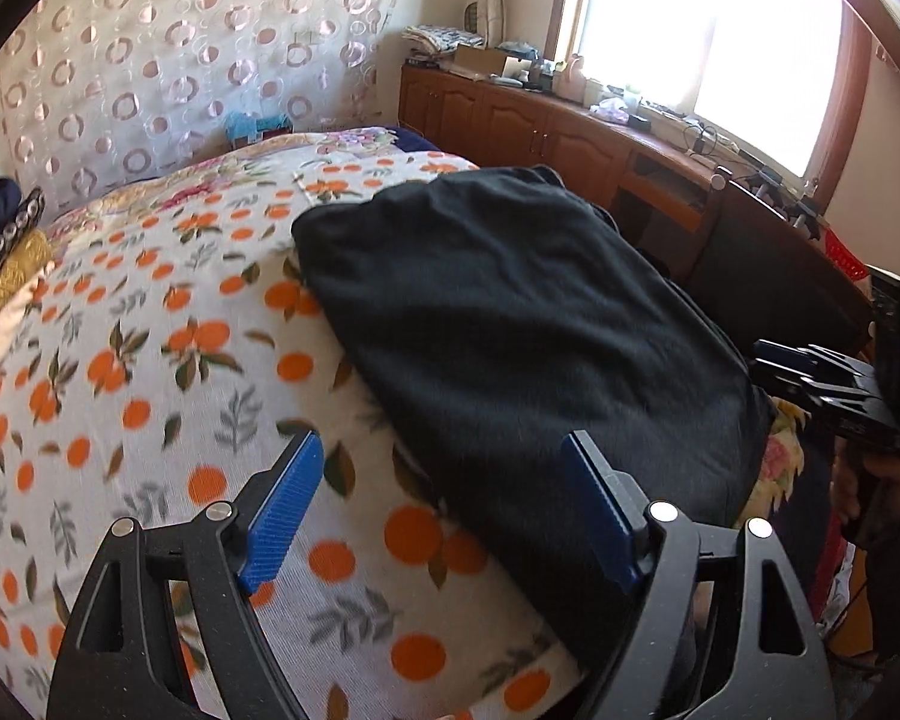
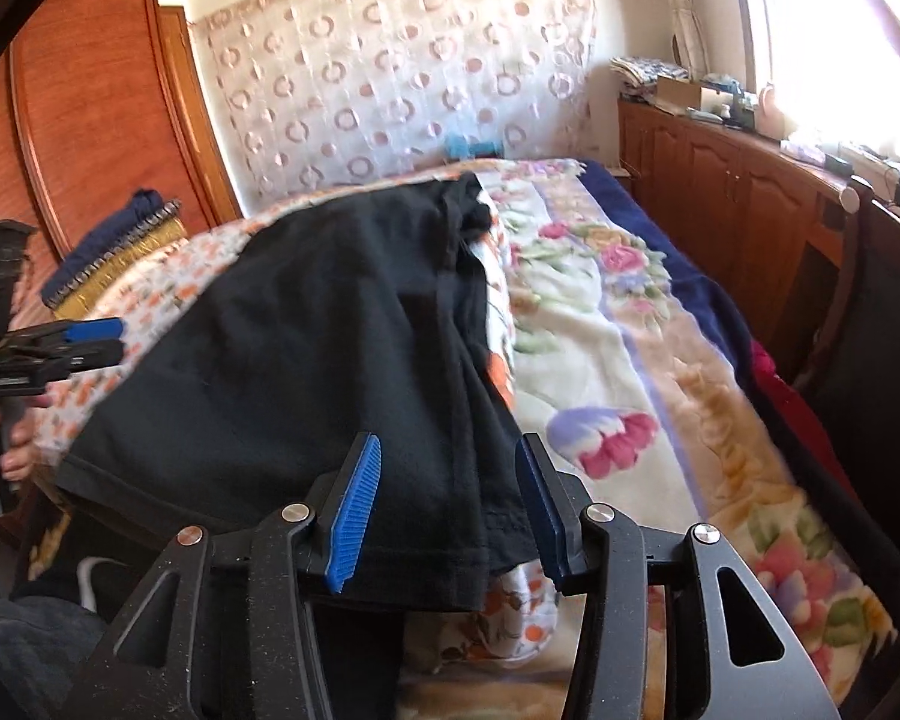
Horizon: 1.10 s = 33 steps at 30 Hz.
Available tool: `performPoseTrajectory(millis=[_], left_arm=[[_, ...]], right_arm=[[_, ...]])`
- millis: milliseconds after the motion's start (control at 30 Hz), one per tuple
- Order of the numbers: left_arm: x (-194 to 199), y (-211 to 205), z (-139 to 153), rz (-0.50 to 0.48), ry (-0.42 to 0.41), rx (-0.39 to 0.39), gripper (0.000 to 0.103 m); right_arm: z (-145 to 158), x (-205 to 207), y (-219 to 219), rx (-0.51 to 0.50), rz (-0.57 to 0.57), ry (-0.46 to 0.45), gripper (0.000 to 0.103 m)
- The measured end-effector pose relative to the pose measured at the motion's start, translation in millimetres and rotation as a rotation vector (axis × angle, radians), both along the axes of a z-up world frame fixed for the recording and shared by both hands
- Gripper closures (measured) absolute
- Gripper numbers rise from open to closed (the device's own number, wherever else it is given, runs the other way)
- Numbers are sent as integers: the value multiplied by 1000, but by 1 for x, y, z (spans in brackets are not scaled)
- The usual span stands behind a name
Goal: Fold small clothes
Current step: 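Move both open tools to the black T-shirt's edge and close on it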
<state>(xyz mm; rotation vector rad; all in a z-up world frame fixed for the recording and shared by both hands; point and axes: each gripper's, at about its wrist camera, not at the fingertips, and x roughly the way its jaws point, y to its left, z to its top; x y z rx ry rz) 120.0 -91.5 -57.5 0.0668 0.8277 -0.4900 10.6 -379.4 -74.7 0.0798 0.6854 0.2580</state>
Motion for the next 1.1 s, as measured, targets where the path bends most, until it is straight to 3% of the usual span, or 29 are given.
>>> performPoseTrajectory(millis=[467,633,800,867,967,1067,1100], left_arm=[[-19,-3,-29,9,61,-24,21],[-21,-4,-31,5,57,-28,21],[-25,-3,-31,9,63,-36,21],[-28,-3,-31,6,68,-46,21],[-32,1,-30,4,80,-69,21],[-36,5,-30,6,97,-93,21],[-40,6,-30,4,99,-95,21]], right_arm=[[-3,24,-15,133,37,144,52],[-9,38,-25,141,28,146,26],[-19,48,-32,240,48,196,26],[-18,45,-32,244,70,199,33],[-15,38,-31,246,114,192,52],[-9,33,-29,190,117,180,64],[-6,31,-29,164,108,170,73]])
